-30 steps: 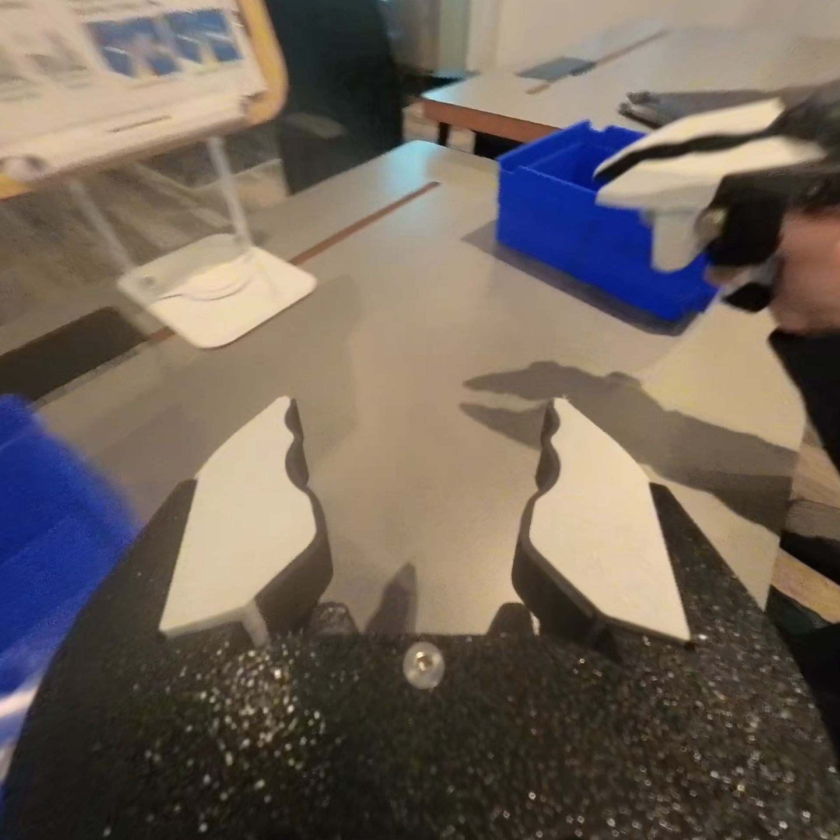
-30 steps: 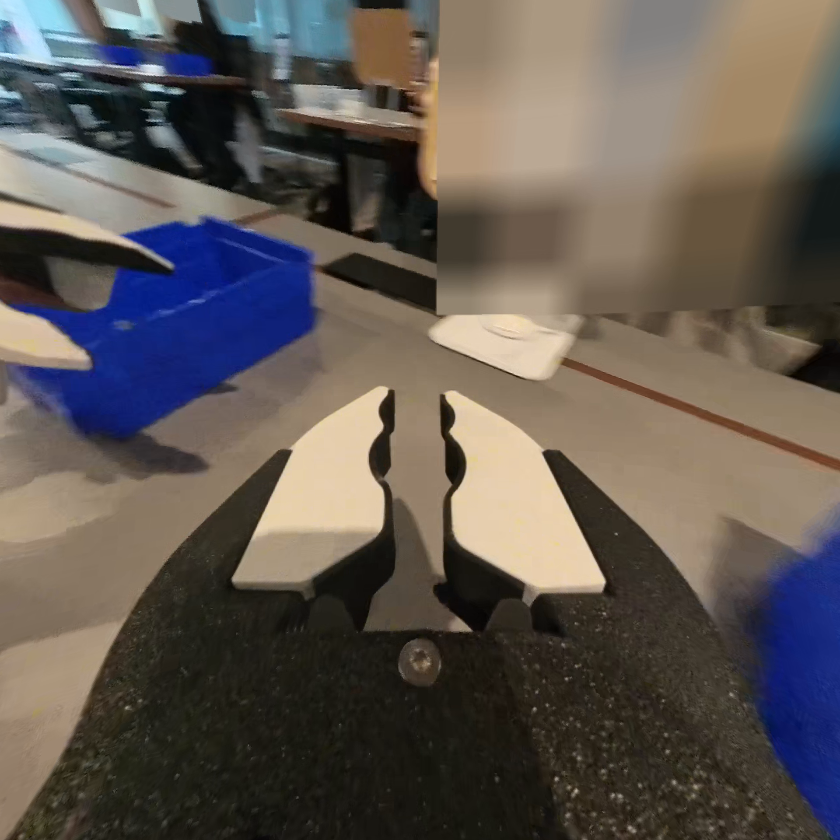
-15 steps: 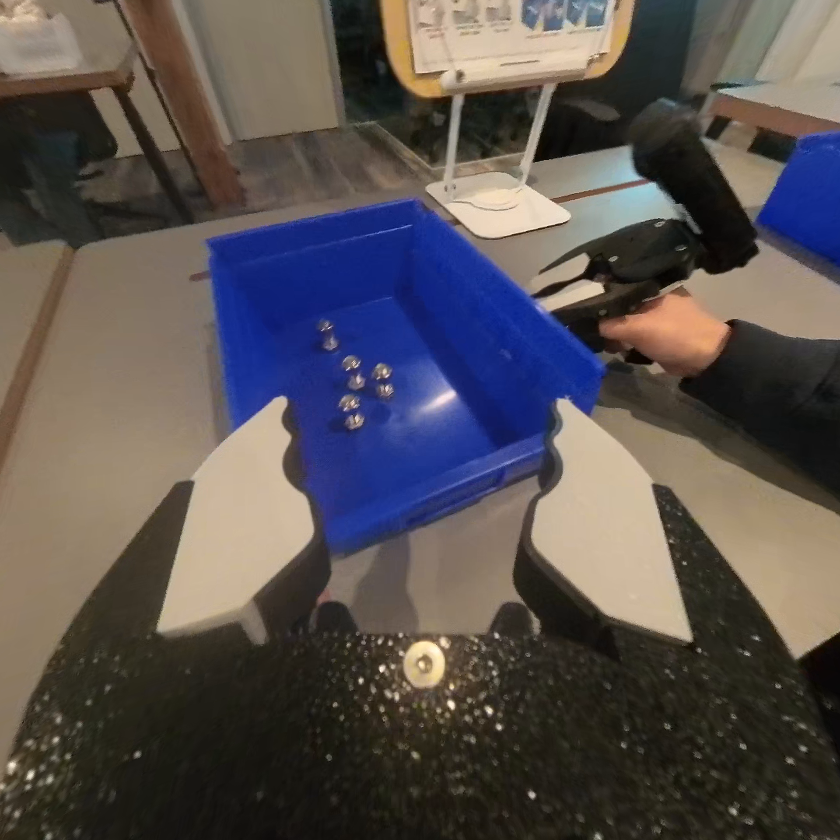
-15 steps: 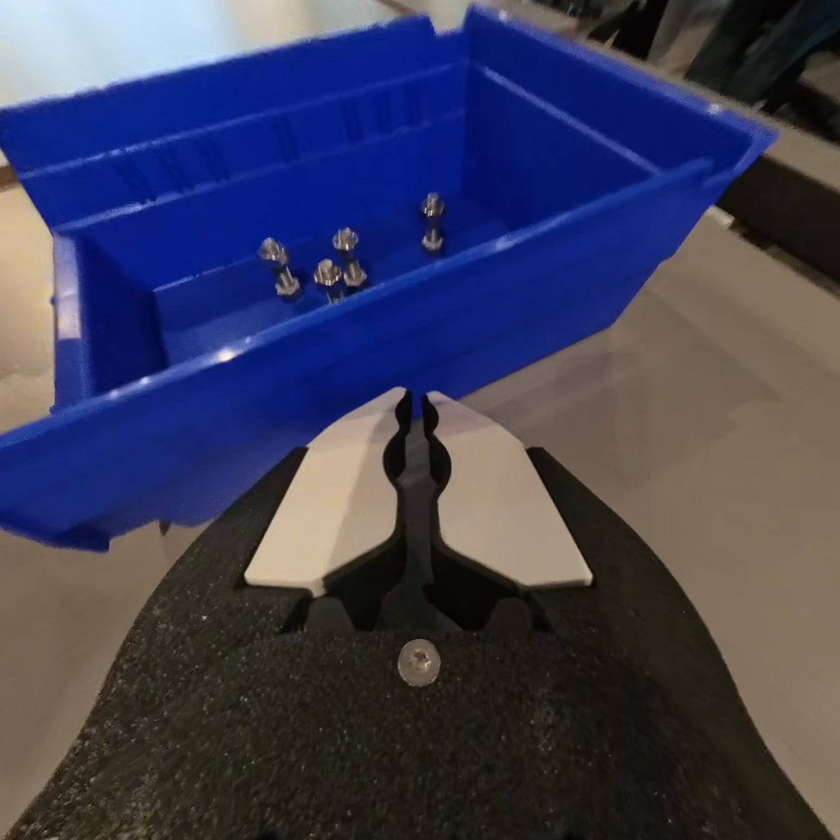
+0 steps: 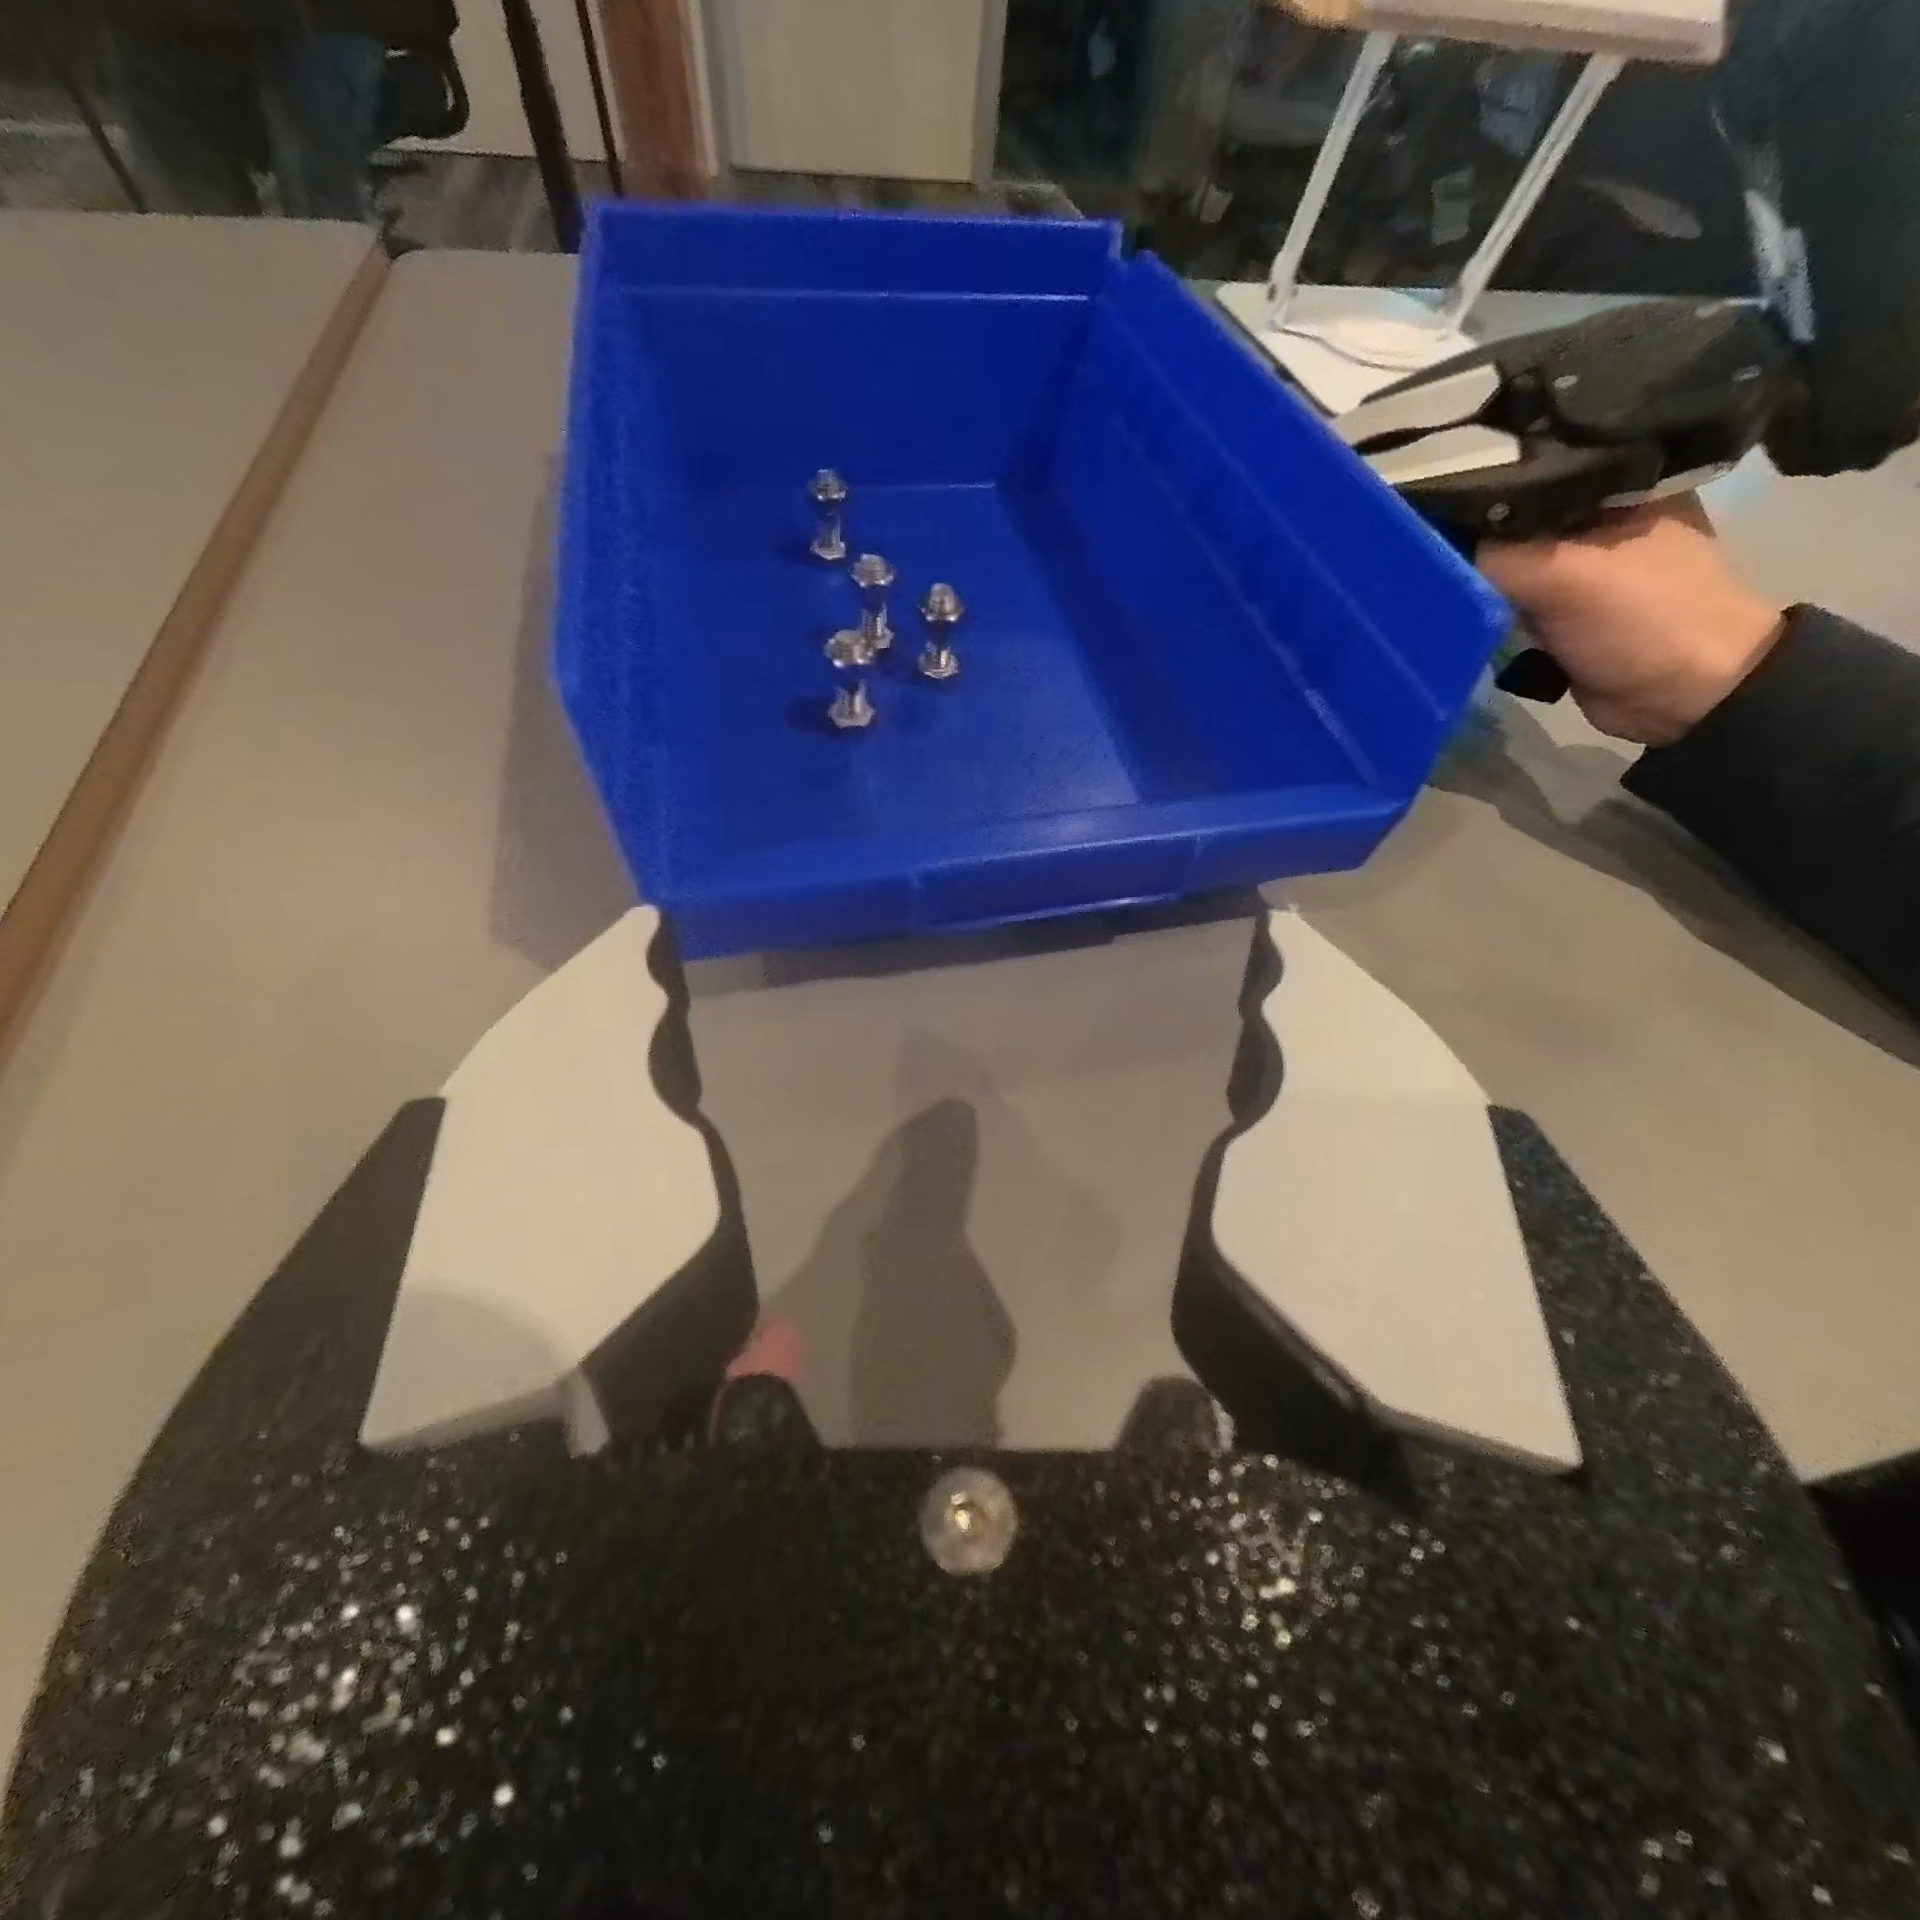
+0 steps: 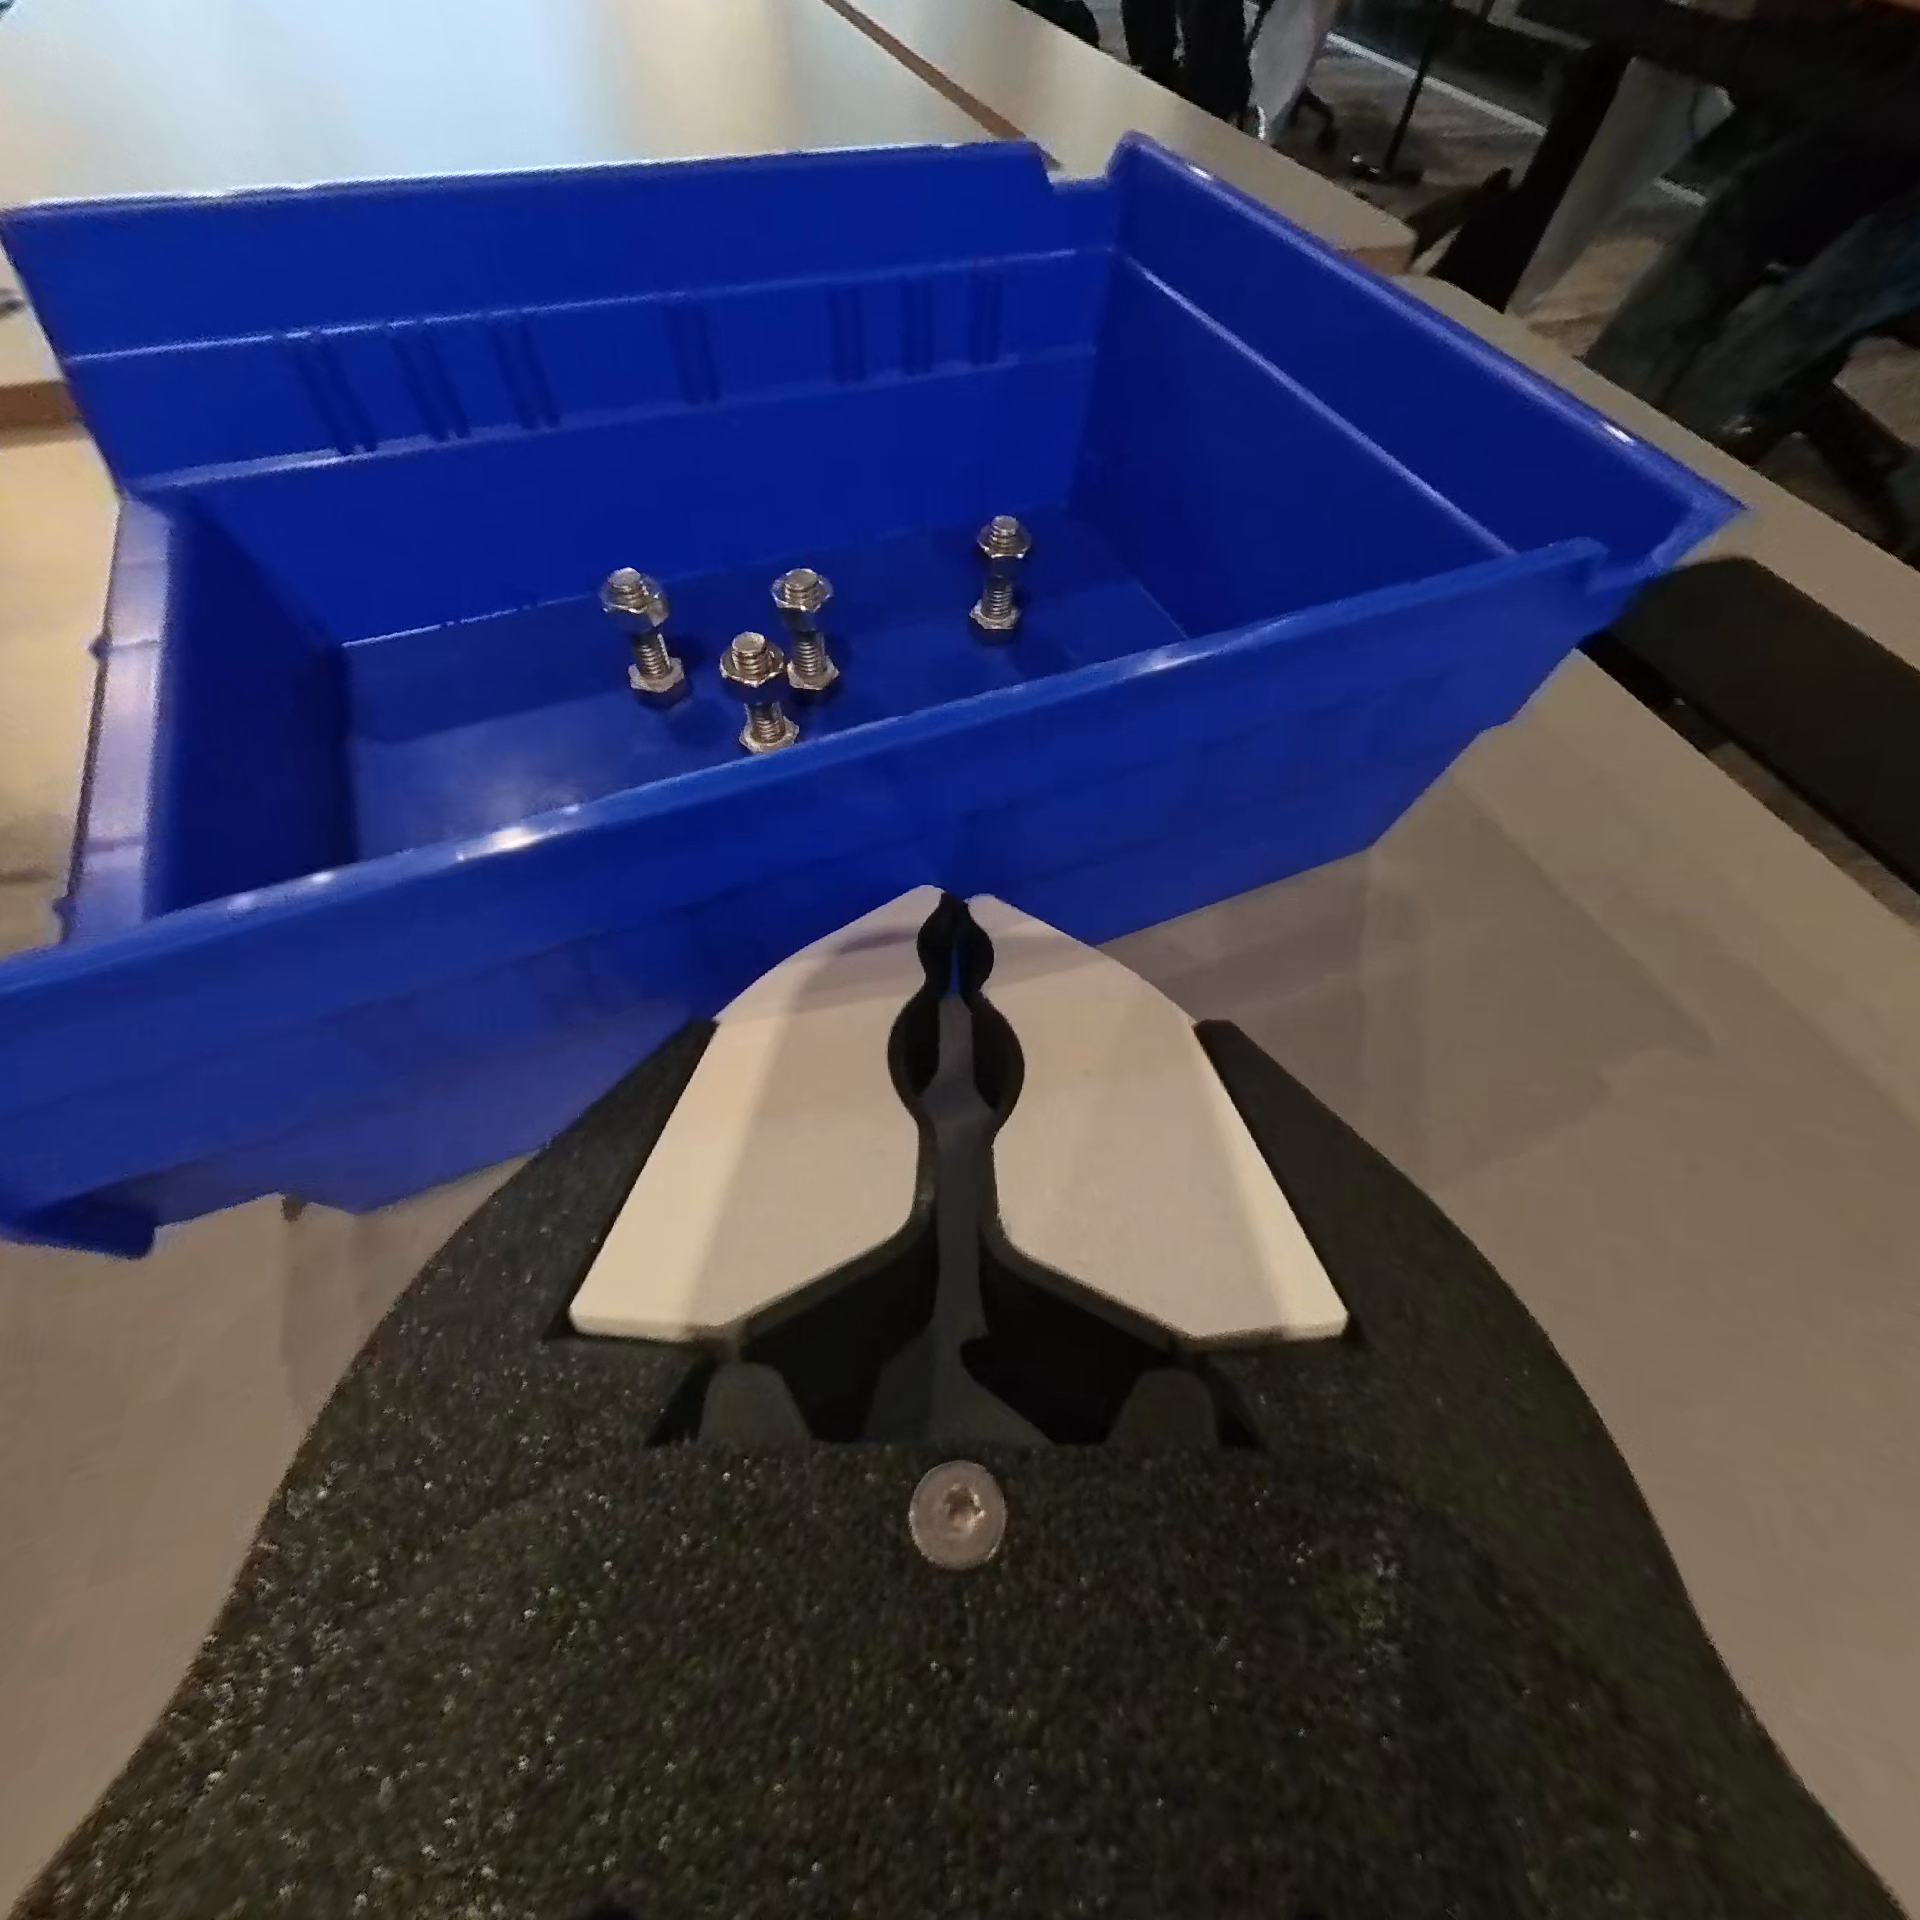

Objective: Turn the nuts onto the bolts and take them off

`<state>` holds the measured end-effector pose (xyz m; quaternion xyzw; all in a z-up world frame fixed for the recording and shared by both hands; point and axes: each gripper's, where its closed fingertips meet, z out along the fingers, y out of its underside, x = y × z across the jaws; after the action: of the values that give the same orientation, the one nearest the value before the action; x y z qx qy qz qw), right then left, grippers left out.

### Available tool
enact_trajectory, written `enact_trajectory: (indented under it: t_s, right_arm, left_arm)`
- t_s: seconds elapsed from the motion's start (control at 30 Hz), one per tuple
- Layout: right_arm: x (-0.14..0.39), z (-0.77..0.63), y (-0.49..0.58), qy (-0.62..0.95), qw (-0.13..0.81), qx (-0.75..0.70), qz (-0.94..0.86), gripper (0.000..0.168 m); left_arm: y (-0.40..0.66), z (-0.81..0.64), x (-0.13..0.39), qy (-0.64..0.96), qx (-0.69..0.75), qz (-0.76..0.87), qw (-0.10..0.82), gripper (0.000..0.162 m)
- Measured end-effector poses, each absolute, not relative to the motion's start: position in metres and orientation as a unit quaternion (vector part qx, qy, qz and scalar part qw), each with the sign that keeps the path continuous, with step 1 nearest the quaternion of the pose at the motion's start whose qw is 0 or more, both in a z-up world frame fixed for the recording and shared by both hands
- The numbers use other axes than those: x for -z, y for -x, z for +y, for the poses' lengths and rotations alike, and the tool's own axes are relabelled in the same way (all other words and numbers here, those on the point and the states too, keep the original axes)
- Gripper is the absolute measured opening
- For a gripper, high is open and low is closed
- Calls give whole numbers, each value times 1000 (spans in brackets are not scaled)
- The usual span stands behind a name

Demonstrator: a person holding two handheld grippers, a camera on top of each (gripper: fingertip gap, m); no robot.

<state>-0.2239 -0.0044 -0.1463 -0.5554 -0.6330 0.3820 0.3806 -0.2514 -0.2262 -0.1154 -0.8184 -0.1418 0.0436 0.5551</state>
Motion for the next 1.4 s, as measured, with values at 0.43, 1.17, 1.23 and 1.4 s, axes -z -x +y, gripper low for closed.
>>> enact_trajectory:
  t_s: [0.43, 1.17, 1.23, 1.4]
  right_arm:
    - [123, 3, 203, 473, 507, -350, -629, 8]
    - [119, 68, 124, 480, 514, -405, -584, 5]
    - [119, 68, 124, 479, 514, -408, -583, 5]
    - [123, 66, 126, 474, 519, -383, -599, 5]
  left_arm:
    - [272, -190, 80, 812, -128, -98, 562, 62]
    - [326, -79, 165, 933, -65, -161, 314, 36]
    - [325, -79, 171, 938, -52, -168, 300, 36]
    - [326, -79, 182, 942, -39, -173, 286, 31]
